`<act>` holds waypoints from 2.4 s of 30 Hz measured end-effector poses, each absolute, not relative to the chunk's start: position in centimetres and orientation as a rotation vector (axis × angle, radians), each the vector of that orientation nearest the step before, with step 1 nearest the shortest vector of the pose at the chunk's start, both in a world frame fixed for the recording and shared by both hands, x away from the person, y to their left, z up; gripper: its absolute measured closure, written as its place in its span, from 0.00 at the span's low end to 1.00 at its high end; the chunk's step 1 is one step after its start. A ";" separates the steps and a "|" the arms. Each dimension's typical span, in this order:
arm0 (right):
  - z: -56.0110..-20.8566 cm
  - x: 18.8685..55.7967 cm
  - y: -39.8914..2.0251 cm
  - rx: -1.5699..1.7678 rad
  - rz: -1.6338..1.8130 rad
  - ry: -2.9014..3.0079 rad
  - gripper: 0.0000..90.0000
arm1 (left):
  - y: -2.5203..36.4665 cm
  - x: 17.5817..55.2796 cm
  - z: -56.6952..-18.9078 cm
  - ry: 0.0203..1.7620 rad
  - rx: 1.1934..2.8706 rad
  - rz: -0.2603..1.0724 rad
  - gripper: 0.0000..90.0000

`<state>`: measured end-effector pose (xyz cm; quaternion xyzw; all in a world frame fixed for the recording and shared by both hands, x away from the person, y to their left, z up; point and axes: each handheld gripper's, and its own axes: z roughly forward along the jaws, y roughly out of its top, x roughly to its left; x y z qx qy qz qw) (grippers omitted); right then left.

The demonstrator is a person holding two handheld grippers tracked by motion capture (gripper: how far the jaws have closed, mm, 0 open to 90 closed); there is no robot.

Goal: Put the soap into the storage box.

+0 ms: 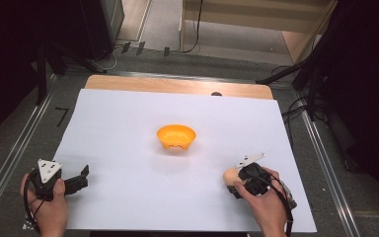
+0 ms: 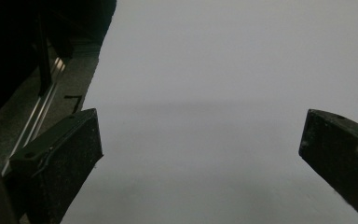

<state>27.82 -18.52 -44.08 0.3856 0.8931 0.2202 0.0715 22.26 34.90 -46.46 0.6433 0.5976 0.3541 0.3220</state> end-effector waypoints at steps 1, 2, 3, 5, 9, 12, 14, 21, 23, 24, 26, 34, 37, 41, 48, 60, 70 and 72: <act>-43.8 28.0 -18.5 1.145 0.671 2.686 0.37 | 34.9 22.3 -46.5 1.569 1.693 0.929 0.00; -43.6 28.2 -18.5 1.128 0.677 2.692 0.37 | 34.9 22.3 -46.5 1.571 1.694 0.926 0.00; -43.4 28.4 -18.5 1.105 0.680 2.702 0.37 | 34.9 22.3 -46.5 1.573 1.694 0.926 0.00; -43.1 28.9 -18.4 1.075 0.689 2.711 0.37 | 34.9 22.3 -46.4 1.572 1.696 0.925 0.00; -42.5 29.8 -18.2 1.006 0.700 2.730 0.37 | 34.9 22.3 -46.5 1.569 1.693 0.923 0.00; -42.1 30.6 -17.8 0.959 0.711 2.747 0.37 | 34.9 22.3 -46.5 1.568 1.692 0.924 0.00; -42.0 31.1 -17.4 0.934 0.724 2.767 0.37 | 35.0 22.3 -46.5 1.568 1.692 0.920 0.00; -41.3 32.4 -16.0 0.839 0.733 2.797 0.37 | 35.0 22.3 -46.5 1.566 1.693 0.921 0.00; -41.0 32.8 -15.7 0.818 0.741 2.793 0.37 | 35.0 22.3 -46.5 1.565 1.691 0.921 0.00; -40.8 32.9 -15.6 0.810 0.749 2.799 0.37 | 35.0 22.3 -46.5 1.565 1.692 0.921 0.00; -40.5 33.4 -15.3 0.770 0.771 2.812 0.37 | 35.0 22.3 -46.5 1.565 1.693 0.920 0.00; -40.0 34.9 -14.1 0.696 0.785 2.838 0.37 | 35.0 22.3 -46.5 1.565 1.693 0.920 0.00; -39.9 35.3 -13.8 0.673 0.786 2.835 0.37 | 34.9 22.3 -46.5 1.565 1.695 0.921 0.00; -39.7 35.8 -13.3 0.650 0.790 2.847 0.37 | 34.9 22.3 -46.5 1.564 1.696 0.920 0.00; -39.5 36.7 -12.8 0.605 0.801 2.852 0.37 | 34.9 22.3 -46.5 1.564 1.696 0.919 0.00; -38.7 38.3 -12.0 0.520 0.803 2.860 0.37 | 35.0 22.3 -46.5 1.564 1.691 0.911 0.00; -38.1 39.7 -10.6 0.458 0.790 2.863 0.37 | 35.0 22.3 -46.5 1.559 1.693 0.912 0.00; -38.1 39.9 -10.3 0.453 0.783 2.868 0.37 | 35.0 22.3 -46.5 1.558 1.695 0.911 0.00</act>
